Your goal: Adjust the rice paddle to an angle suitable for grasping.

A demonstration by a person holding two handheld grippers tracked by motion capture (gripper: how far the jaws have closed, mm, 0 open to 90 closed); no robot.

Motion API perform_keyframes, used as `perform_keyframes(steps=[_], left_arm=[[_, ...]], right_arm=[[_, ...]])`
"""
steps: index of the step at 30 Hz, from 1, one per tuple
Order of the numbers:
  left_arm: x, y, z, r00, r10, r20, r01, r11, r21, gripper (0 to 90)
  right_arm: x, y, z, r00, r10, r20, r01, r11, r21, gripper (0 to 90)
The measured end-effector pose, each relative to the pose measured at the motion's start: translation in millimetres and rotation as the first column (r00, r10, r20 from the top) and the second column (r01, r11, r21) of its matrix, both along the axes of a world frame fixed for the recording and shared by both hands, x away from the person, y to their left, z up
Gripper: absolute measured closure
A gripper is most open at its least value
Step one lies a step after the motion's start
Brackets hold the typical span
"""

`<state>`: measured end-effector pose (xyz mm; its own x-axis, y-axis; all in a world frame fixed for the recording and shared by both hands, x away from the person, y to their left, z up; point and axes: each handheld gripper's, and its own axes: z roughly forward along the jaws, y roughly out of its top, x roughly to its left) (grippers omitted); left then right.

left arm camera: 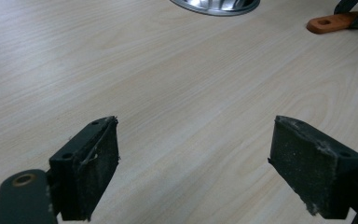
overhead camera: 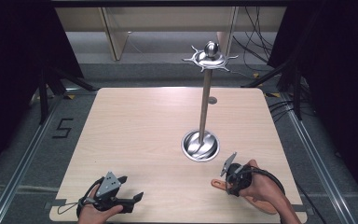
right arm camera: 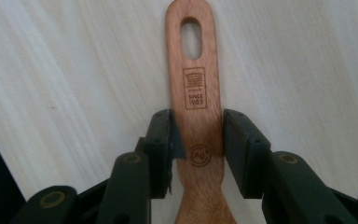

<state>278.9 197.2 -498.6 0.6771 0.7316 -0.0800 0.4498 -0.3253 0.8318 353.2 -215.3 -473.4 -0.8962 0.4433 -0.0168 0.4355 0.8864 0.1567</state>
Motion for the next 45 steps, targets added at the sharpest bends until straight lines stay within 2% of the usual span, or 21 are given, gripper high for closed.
perform_keyframes(steps=[3,4,6,8,10,12,13,15,16,17,20,21,22,24,25,26,28,31,41,42,45], left_arm=[[-1.1,-0.7,-0.4,0.9998,0.011,-0.014,-0.011,0.9999,-0.011,14.8],[0.1,0.1,-0.2,1.0000,-0.001,0.002,0.001,1.0000,-0.004,14.8],[0.0,0.2,-0.1,1.0000,-0.002,-0.001,0.002,1.0000,0.000,14.8],[0.0,-0.1,-0.2,1.0000,-0.001,-0.001,0.001,1.0000,-0.001,14.8],[-1.4,-2.4,-1.1,0.9998,0.013,-0.016,-0.013,0.9995,-0.028,14.8],[0.0,0.0,-0.1,1.0000,-0.008,0.000,0.008,0.9999,0.008,14.8],[0.1,-0.4,-0.2,1.0000,-0.006,-0.002,0.006,1.0000,0.001,14.8],[0.1,-0.3,-0.2,1.0000,-0.008,-0.002,0.008,1.0000,-0.004,14.8],[0.1,-0.2,-0.2,1.0000,-0.008,-0.002,0.008,1.0000,-0.003,14.8],[-1.3,-1.2,-0.5,0.9997,0.011,-0.020,-0.011,0.9997,-0.020,14.8],[0.1,-0.3,-0.3,1.0000,-0.003,0.002,0.003,0.9998,-0.019,14.8],[0.1,-0.1,-0.4,1.0000,-0.003,0.002,0.003,0.9998,-0.019,14.8],[0.1,-0.2,-0.5,1.0000,0.001,0.001,-0.001,0.9998,-0.021,14.8],[-0.4,-0.3,-0.2,1.0000,0.007,-0.004,-0.007,0.9998,-0.021,14.8],[1.9,2.7,0.7,0.9997,-0.017,0.015,0.017,0.9996,0.023,14.8],[-0.3,-0.5,-0.4,1.0000,0.003,-0.002,-0.004,0.9997,-0.024,14.8],[-0.6,-0.8,-0.4,0.9999,0.009,-0.005,-0.009,0.9995,-0.031,14.9],[0.2,1.0,0.4,1.0000,0.000,0.002,0.000,0.9999,-0.011,14.9],[0.1,1.4,0.8,1.0000,0.001,0.004,-0.001,0.9999,-0.014,15.0],[0.1,1.4,0.8,1.0000,0.002,0.003,-0.001,0.9999,-0.014,15.1],[-0.1,1.4,0.8,1.0000,0.002,0.003,-0.001,0.9999,-0.014,15.1]], right_arm=[[4.4,-0.6,-0.7,0.9999,0.013,-0.005,-0.013,0.9999,0.003,65.9],[4.0,-0.3,-0.1,0.9995,-0.023,-0.020,0.023,0.9997,-0.007,66.0],[4.7,-1.1,0.2,0.9993,-0.027,-0.024,0.027,0.9993,-0.026,66.0],[6.0,-2.1,-0.1,0.9995,-0.008,-0.029,0.007,0.9994,-0.035,66.1],[5.6,-2.0,-0.1,0.9993,-0.019,-0.031,0.018,0.9991,-0.039,66.0],[6.4,-1.9,-0.3,0.9991,-0.023,-0.035,0.021,0.9988,-0.045,65.9],[6.1,-1.7,0.6,0.9981,-0.048,-0.039,0.045,0.9976,-0.052,65.9],[8.0,-1.9,0.0,0.9984,-0.036,-0.045,0.033,0.9979,-0.056,65.7],[7.5,-0.8,0.4,0.9971,-0.056,-0.051,0.053,0.9963,-0.068,65.7],[8.4,-0.9,0.3,0.9976,-0.046,-0.052,0.042,0.9969,-0.067,65.8],[9.9,0.3,-1.1,0.9987,-0.033,-0.040,0.030,0.9965,-0.078,66.0],[7.9,1.6,0.0,0.9970,-0.063,-0.045,0.059,0.9945,-0.087,66.1],[9.4,1.0,-0.2,0.9982,-0.037,-0.047,0.033,0.9962,-0.081,66.3],[8.6,1.0,0.1,0.9975,-0.054,-0.045,0.051,0.9953,-0.083,66.4],[8.6,1.0,-0.1,0.9977,-0.054,-0.042,0.051,0.9954,-0.081,66.5],[8.4,1.0,0.0,0.9976,-0.058,-0.039,0.055,0.9951,-0.082,66.6],[9.4,-0.7,-0.4,0.9992,-0.020,-0.034,0.018,0.9981,-0.059,66.7],[7.5,-1.3,-0.1,0.9993,-0.023,-0.028,0.022,0.9984,-0.052,66.8],[3.6,-11.2,10.2,0.9992,-0.040,-0.001,0.040,0.9992,0.001,67.0],[2.5,-13.1,12.6,0.9988,-0.040,0.029,0.040,0.9990,0.019,67.1],[1.6,-14.6,15.3,0.9984,-0.038,0.043,0.037,0.9988,0.032,67.1]])
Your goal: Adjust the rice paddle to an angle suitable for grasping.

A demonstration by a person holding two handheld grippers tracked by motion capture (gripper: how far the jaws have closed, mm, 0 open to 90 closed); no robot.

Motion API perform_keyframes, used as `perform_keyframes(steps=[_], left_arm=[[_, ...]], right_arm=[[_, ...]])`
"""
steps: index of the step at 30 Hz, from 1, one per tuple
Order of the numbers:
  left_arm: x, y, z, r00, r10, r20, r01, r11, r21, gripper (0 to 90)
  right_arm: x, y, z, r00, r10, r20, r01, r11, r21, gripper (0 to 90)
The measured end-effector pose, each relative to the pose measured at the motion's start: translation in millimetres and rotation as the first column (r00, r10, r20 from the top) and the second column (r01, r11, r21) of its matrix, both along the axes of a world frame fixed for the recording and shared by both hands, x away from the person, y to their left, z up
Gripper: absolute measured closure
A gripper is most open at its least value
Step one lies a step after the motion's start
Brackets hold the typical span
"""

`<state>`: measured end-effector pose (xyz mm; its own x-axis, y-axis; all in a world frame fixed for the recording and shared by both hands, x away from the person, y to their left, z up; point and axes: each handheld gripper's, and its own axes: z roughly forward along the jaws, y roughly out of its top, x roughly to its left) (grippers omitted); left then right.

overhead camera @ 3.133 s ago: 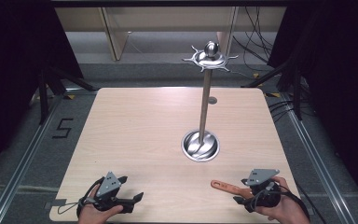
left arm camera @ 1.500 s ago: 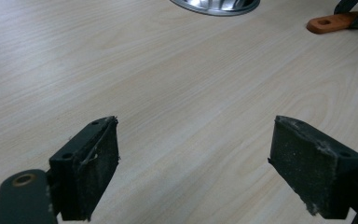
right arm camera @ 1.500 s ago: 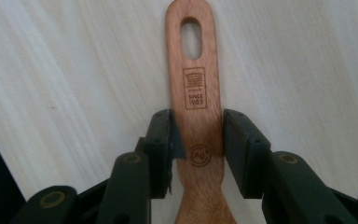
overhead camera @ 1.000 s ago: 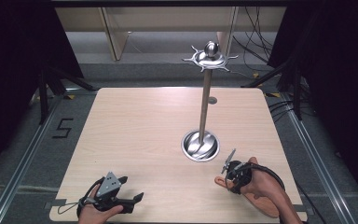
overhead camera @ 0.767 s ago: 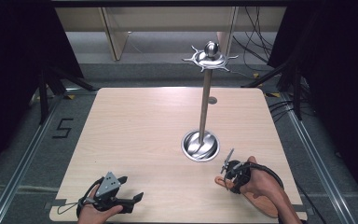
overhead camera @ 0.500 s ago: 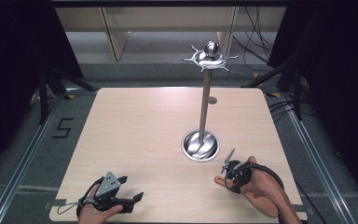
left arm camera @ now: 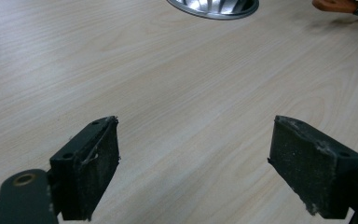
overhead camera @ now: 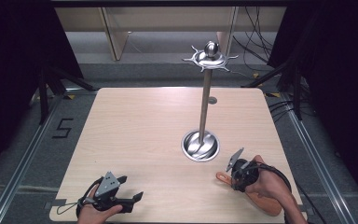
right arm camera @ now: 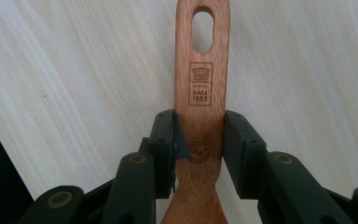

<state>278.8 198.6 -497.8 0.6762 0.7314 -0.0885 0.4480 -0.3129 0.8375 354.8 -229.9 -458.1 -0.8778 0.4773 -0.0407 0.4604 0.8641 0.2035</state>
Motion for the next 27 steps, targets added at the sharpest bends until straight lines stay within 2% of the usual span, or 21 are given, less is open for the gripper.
perform_keyframes(steps=[1,2,3,4,5,7,8,9,15,18,19,20,21,22,23,25,26,27], left_arm=[[0.1,0.0,0.0,1.0000,0.001,0.001,-0.001,1.0000,-0.001,15.1],[0.2,0.1,0.1,1.0000,0.002,0.001,-0.002,1.0000,-0.002,15.1],[-1.0,-0.8,-0.2,0.9998,0.017,-0.014,-0.018,0.9997,-0.016,15.1],[-1.1,-0.5,0.0,0.9998,0.015,-0.011,-0.015,0.9998,-0.013,15.1],[0.0,0.5,0.3,1.0000,0.000,0.003,0.000,1.0000,0.000,15.1],[-1.0,-1.0,-0.2,0.9998,0.018,-0.012,-0.018,0.9996,-0.023,15.1],[-1.3,-0.8,0.1,0.9998,0.018,-0.012,-0.018,0.9997,-0.018,15.1],[-0.1,0.5,0.5,1.0000,0.000,0.004,0.000,1.0000,0.001,15.1],[-0.2,0.1,0.2,1.0000,0.000,0.000,0.000,1.0000,-0.003,15.1],[0.0,0.1,0.2,1.0000,-0.001,0.001,0.001,1.0000,-0.001,15.1],[-0.2,0.3,0.3,1.0000,-0.001,0.001,0.001,1.0000,0.003,15.1],[-1.6,-1.0,-0.2,0.9998,0.015,-0.016,-0.015,0.9998,-0.012,15.1],[-1.3,-0.7,-0.3,0.9998,0.014,-0.015,-0.014,0.9999,-0.008,15.1],[-1.1,-0.7,-0.3,0.9998,0.014,-0.015,-0.014,0.9999,-0.008,15.1],[-1.1,-0.7,-0.3,0.9998,0.013,-0.015,-0.013,0.9999,-0.008,15.1],[-1.5,-1.2,-0.4,0.9998,0.011,-0.018,-0.011,0.9999,-0.013,15.1],[-1.4,-1.3,-0.5,0.9998,0.008,-0.019,-0.009,0.9999,-0.010,15.1],[-0.4,-0.7,-0.5,1.0000,-0.005,-0.005,0.005,1.0000,-0.001,15.1]], right_arm=[[0.1,-1.6,1.6,0.9999,0.011,-0.001,-0.011,0.9998,0.014,67.1],[-0.9,-1.9,3.4,1.0000,-0.002,-0.010,0.002,0.9999,0.011,67.1],[-1.4,-4.7,6.1,0.9999,-0.005,0.013,0.004,0.9994,0.033,67.1],[-1.4,-4.7,6.1,0.9999,-0.005,0.013,0.004,0.9994,0.033,67.1],[-2.0,-7.3,10.8,0.9989,-0.006,0.047,0.004,0.9992,0.039,67.1],[-3.7,-9.6,14.8,0.9981,-0.017,0.059,0.014,0.9988,0.047,67.2],[-3.7,-9.6,14.8,0.9981,-0.017,0.059,0.014,0.9988,0.047,67.2],[-4.1,-11.2,16.8,0.9975,-0.016,0.069,0.013,0.9984,0.056,67.1],[-6.4,-18.4,26.6,0.9929,-0.027,0.116,0.016,0.9958,0.090,67.2],[-6.8,-22.9,31.9,0.9907,-0.037,0.131,0.019,0.9906,0.135,67.2],[-7.2,-23.9,33.6,0.9893,-0.056,0.135,0.037,0.9894,0.140,67.2],[-8.3,-25.6,35.5,0.9895,-0.067,0.128,0.047,0.9870,0.154,67.2],[-7.3,-27.7,37.3,0.9871,-0.077,0.141,0.053,0.9851,0.163,67.2],[-5.8,-32.0,40.4,0.9855,-0.069,0.155,0.038,0.9792,0.199,67.1],[-6.1,-34.2,42.5,0.9842,-0.081,0.158,0.046,0.9762,0.212,67.2],[-7.7,-39.6,48.8,0.9727,-0.130,0.192,0.077,0.9629,0.259,67.2],[-7.7,-39.6,48.8,0.9727,-0.130,0.192,0.077,0.9629,0.259,67.2],[-7.2,-42.4,51.1,0.9705,-0.132,0.202,0.071,0.9567,0.282,67.2]])
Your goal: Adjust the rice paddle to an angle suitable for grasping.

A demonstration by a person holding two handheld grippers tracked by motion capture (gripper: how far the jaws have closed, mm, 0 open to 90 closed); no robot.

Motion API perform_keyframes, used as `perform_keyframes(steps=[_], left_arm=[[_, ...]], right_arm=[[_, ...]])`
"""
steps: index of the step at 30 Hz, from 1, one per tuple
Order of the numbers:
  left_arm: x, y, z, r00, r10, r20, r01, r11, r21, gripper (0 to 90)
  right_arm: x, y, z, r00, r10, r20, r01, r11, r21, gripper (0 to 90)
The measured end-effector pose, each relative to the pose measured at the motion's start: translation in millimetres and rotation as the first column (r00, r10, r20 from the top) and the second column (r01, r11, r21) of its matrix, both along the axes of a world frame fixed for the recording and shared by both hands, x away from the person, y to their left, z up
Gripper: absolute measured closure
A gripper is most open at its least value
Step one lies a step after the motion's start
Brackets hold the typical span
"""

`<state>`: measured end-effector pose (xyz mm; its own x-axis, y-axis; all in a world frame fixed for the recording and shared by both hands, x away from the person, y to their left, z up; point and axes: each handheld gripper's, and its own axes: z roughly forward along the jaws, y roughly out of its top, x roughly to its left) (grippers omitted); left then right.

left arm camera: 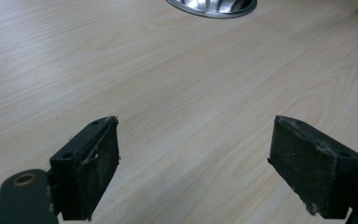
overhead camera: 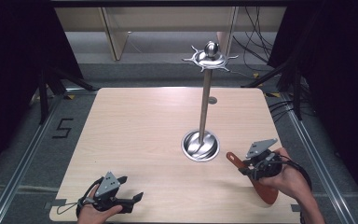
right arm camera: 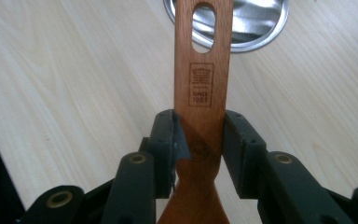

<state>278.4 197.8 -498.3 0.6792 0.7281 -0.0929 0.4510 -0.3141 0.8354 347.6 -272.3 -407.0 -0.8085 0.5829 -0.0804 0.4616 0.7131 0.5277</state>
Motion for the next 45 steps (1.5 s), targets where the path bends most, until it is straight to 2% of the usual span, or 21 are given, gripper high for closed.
perform_keyframes(steps=[2,3,6,10,12,15,16,18,19,21,22,24,27,28,36,38,40,42,43,44,45], left_arm=[[0.0,0.0,0.2,1.0000,-0.001,0.001,0.001,1.0000,0.000,15.1],[0.0,0.0,0.1,1.0000,-0.001,0.000,0.001,1.0000,-0.001,15.1],[-0.1,0.0,-0.1,1.0000,0.001,-0.005,-0.001,1.0000,0.003,15.0],[0.2,0.1,0.0,1.0000,-0.002,0.000,0.002,1.0000,0.005,15.0],[-0.1,-0.2,-0.1,1.0000,-0.001,-0.001,0.001,1.0000,0.001,15.0],[0.7,0.4,0.0,1.0000,-0.004,0.004,0.004,0.9999,0.012,15.0],[0.6,0.4,-0.1,1.0000,-0.005,0.003,0.005,0.9999,0.012,15.0],[1.7,1.5,0.2,0.9999,-0.013,0.011,0.013,0.9994,0.031,15.0],[0.0,-1.0,-0.6,1.0000,0.004,-0.003,-0.004,1.0000,-0.008,15.0],[-0.1,-1.1,-0.6,1.0000,0.005,-0.004,-0.005,1.0000,-0.009,15.0],[0.0,-1.0,-0.6,1.0000,0.005,-0.003,-0.005,1.0000,-0.008,15.0],[0.6,-0.7,-0.6,1.0000,0.000,0.003,0.000,1.0000,-0.003,15.0],[0.4,0.3,-0.2,1.0000,-0.001,-0.005,0.001,0.9999,0.012,15.0],[0.1,0.0,-0.2,1.0000,0.005,-0.008,-0.005,0.9999,0.009,15.0],[0.2,-1.1,-1.0,1.0000,0.007,-0.006,-0.007,1.0000,-0.004,15.0],[1.2,0.9,-0.3,1.0000,-0.003,0.001,0.003,0.9998,0.019,15.0],[0.5,0.2,-0.3,1.0000,0.001,-0.003,-0.001,1.0000,0.007,15.0],[1.2,0.9,-0.2,1.0000,-0.001,0.003,0.000,0.9999,0.016,15.0],[1.4,0.8,-0.3,1.0000,-0.003,0.007,0.003,0.9999,0.013,15.0],[0.5,0.2,-0.4,1.0000,0.005,-0.002,-0.005,1.0000,0.005,15.0],[0.5,0.4,-0.3,1.0000,0.003,-0.001,-0.003,1.0000,0.007,15.0]], right_arm=[[0.7,-3.7,1.5,0.9993,-0.021,0.030,0.020,0.9990,0.040,67.1],[3.9,-7.3,2.4,0.9971,0.030,0.070,-0.034,0.9979,0.056,67.2],[2.2,-12.7,6.6,0.9971,-0.026,0.071,0.019,0.9947,0.101,67.1],[2.9,-18.3,10.5,0.9963,-0.010,0.086,-0.001,0.9919,0.127,67.1],[1.5,-19.1,11.5,0.9952,-0.040,0.089,0.025,0.9876,0.155,67.2],[1.1,-22.0,17.1,0.9963,-0.037,0.078,0.024,0.9862,0.164,67.1],[1.5,-21.8,15.7,0.9923,-0.048,0.115,0.025,0.9813,0.191,67.1],[1.8,-24.8,20.1,0.9939,-0.048,0.100,0.027,0.9795,0.199,67.2],[2.1,-25.9,21.6,0.9937,-0.048,0.102,0.026,0.9785,0.205,67.2],[2.0,-26.7,23.9,0.9936,-0.054,0.099,0.032,0.9760,0.215,67.1],[2.9,-27.4,24.9,0.9907,-0.054,0.125,0.024,0.9740,0.225,67.1],[2.9,-27.4,27.9,0.9916,-0.058,0.116,0.028,0.9696,0.243,67.1],[5.1,-26.9,33.0,0.9872,-0.053,0.150,0.011,0.9627,0.270,67.1],[4.3,-26.4,36.3,0.9878,-0.065,0.141,0.023,0.9600,0.279,67.1],[8.5,-27.7,53.4,0.9751,-0.095,0.201,0.022,0.9405,0.339,67.1],[9.4,-27.6,58.7,0.9714,-0.107,0.212,0.025,0.9341,0.356,67.1],[11.2,-28.6,61.3,0.9693,-0.089,0.229,0.004,0.9372,0.349,67.1],[10.9,-27.3,64.5,0.9655,-0.102,0.240,0.007,0.9304,0.366,67.1],[11.7,-27.8,67.0,0.9653,-0.092,0.245,-0.002,0.9330,0.360,67.1],[12.7,-26.7,67.4,0.9568,-0.107,0.270,-0.003,0.9260,0.377,67.1],[10.7,-26.5,70.5,0.9651,-0.104,0.240,0.006,0.9275,0.374,67.1]])
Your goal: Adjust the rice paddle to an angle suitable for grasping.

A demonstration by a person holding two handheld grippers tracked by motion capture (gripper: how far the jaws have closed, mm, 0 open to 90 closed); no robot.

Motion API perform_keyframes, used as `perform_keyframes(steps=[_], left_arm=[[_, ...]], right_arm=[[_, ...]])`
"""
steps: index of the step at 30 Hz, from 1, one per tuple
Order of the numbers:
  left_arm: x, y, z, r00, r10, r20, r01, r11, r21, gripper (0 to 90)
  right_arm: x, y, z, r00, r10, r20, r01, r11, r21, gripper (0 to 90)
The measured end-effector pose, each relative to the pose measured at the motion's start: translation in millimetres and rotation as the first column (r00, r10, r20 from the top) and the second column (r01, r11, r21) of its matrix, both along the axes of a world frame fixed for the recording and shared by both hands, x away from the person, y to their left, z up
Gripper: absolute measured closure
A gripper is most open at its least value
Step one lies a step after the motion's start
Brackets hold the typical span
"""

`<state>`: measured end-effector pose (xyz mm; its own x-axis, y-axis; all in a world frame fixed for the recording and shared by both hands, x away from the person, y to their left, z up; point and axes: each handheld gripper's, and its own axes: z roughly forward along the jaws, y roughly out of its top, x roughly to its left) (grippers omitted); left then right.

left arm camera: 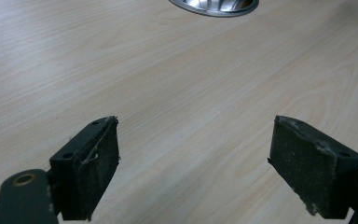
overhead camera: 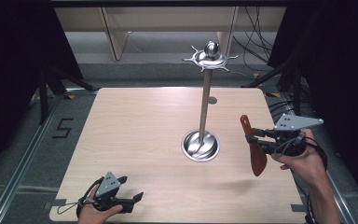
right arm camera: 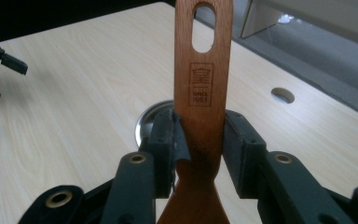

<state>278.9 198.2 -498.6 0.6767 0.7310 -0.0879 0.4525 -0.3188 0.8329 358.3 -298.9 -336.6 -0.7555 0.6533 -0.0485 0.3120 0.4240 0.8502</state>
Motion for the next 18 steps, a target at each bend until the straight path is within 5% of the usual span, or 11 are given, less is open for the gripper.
perform_keyframes(steps=[1,2,3,8,14,18], left_arm=[[0.1,0.0,-0.1,1.0000,0.001,-0.001,-0.001,1.0000,0.000,15.0],[0.2,0.2,-0.1,1.0000,0.000,0.000,0.000,1.0000,0.002,15.0],[0.7,0.5,0.1,1.0000,-0.006,0.007,0.006,1.0000,0.007,15.0],[1.0,1.0,0.2,0.9999,-0.008,0.007,0.008,0.9998,0.017,15.0],[0.9,1.0,0.3,0.9999,-0.009,0.009,0.008,0.9998,0.017,15.0],[0.0,0.0,0.0,1.0000,-0.003,-0.001,0.003,1.0000,0.006,15.0]], right_arm=[[1.5,0.6,1.2,0.9995,0.003,0.033,-0.004,1.0000,0.007,67.1],[0.2,0.6,3.7,1.0000,0.003,0.009,-0.003,1.0000,0.007,67.1],[1.6,1.1,3.8,0.9993,0.001,0.038,-0.001,0.9999,0.013,67.1],[1.2,3.5,10.6,0.9995,0.004,0.032,-0.005,0.9996,0.026,67.1],[2.9,7.1,16.3,0.9957,0.003,0.093,-0.007,0.9990,0.045,67.1],[1.8,9.5,23.3,0.9976,0.012,0.069,-0.016,0.9983,0.056,67.1]])
